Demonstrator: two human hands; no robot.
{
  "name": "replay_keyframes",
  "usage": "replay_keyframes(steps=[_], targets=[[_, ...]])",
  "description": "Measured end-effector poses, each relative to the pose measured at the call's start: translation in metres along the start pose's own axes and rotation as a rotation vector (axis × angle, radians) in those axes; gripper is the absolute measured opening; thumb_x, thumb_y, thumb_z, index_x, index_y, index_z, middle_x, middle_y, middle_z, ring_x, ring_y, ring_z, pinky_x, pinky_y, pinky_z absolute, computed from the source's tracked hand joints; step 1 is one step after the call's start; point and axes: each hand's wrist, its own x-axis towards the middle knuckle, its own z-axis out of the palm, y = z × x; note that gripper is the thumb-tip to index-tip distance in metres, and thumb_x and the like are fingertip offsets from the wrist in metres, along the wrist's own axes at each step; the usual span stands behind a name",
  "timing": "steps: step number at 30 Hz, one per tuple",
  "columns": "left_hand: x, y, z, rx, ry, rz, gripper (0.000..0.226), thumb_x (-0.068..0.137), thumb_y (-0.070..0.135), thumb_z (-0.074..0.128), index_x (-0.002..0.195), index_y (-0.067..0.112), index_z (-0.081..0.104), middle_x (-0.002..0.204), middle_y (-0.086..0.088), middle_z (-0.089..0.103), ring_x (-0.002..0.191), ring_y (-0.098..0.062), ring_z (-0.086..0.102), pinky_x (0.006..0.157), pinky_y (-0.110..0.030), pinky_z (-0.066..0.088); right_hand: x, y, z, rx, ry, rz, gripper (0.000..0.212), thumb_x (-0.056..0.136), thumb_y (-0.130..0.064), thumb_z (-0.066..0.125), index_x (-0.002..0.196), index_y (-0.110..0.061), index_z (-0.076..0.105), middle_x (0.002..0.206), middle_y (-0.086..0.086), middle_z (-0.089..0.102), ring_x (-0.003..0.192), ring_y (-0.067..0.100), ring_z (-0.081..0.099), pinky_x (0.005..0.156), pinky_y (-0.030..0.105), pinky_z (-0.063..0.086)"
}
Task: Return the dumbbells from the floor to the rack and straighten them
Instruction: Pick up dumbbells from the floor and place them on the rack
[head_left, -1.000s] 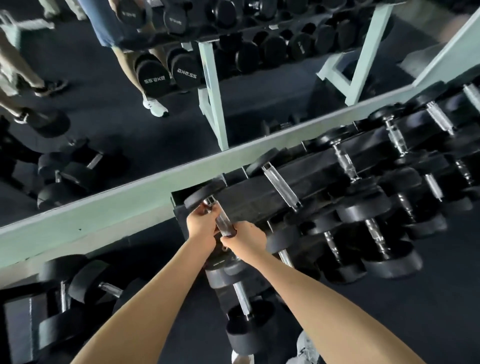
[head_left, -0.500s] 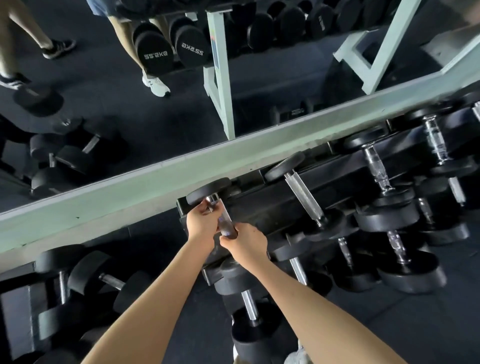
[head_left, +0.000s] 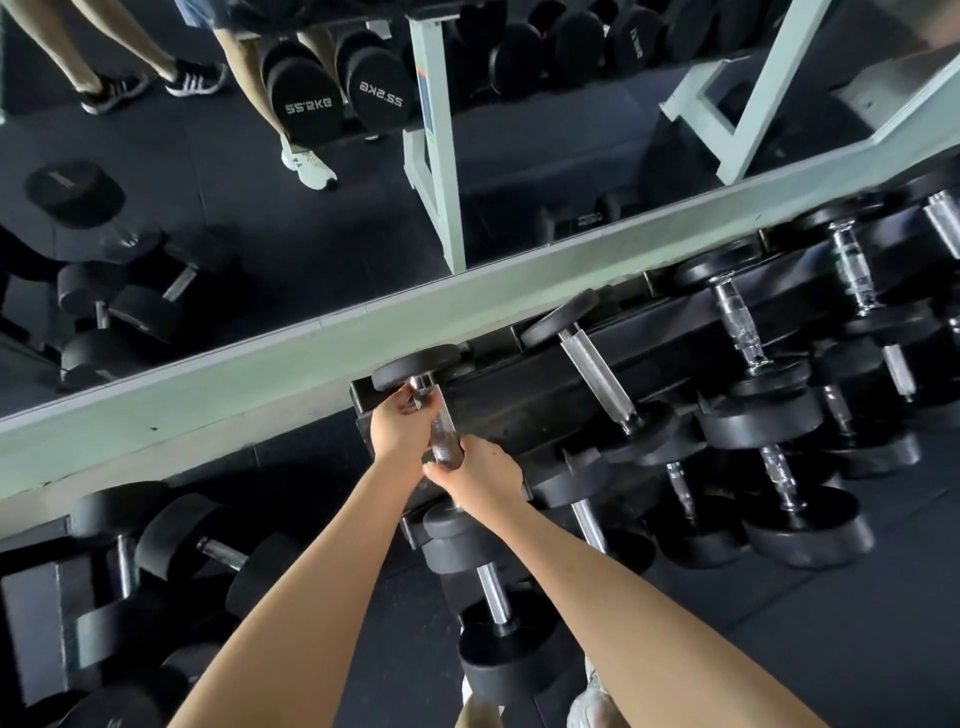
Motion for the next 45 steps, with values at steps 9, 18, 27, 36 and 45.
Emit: replay_keyframes(steps=[9,18,27,36,45], targets=[[-0.065,0.003,0.017,0.107,0.445,0.215,0.015,0.088,0.029,0.057,0.093,0.016,0.060,0.091,0.000,0.064,0.084,-0.020,0.060,0.075,-0.030,0.042,-0.004,0.094,-0.087,0.147,0.739,-0.072,0.022,0.089,-0.027,0.063,0.102,-0.010,0.068,0.093,0.005,0.074,0.088,0.029,0.069,0.071,0.034,0.049],[-0.068,0.041,0.164,0.193,-0.045,0.167,0.039,0.092,0.034,0.055,0.121,0.009,0.060,0.113,-0.004,0.068,0.105,-0.022,0.061,0.080,-0.026,0.043,0.064,0.144,-0.142,0.028,0.012,-0.080,0.038,0.094,-0.041,0.049,0.115,-0.010,0.055,0.110,0.010,0.068,0.105,0.032,0.063,0.077,0.033,0.043],[-0.039,0.047,0.204,0.110,0.080,0.078,0.022,0.085,0.024,0.065,0.098,0.006,0.067,0.087,-0.005,0.067,0.085,-0.025,0.065,0.078,-0.036,0.054,0.072,0.157,-0.139,-0.057,0.042,-0.166,0.040,0.098,-0.047,0.039,0.114,-0.015,0.056,0.102,0.005,0.071,0.094,0.026,0.067,0.067,0.031,0.041],[-0.038,0.054,0.211,0.301,0.058,0.110,0.028,0.085,0.027,0.066,0.096,0.002,0.067,0.090,-0.012,0.068,0.090,-0.031,0.066,0.082,-0.045,0.056,0.076,0.163,-0.135,0.051,0.024,-0.092,0.038,0.098,-0.045,0.040,0.117,-0.017,0.058,0.109,0.003,0.069,0.102,0.023,0.065,0.072,0.028,0.040],[-0.050,0.058,0.216,0.331,0.103,0.086,0.047,0.087,0.031,0.064,0.127,0.007,0.058,0.106,-0.008,0.067,0.102,-0.026,0.063,0.087,-0.037,0.053,0.077,0.166,-0.137,0.071,-0.044,-0.105,0.039,0.097,-0.047,0.040,0.115,-0.016,0.057,0.109,0.004,0.069,0.101,0.024,0.065,0.073,0.029,0.043]])
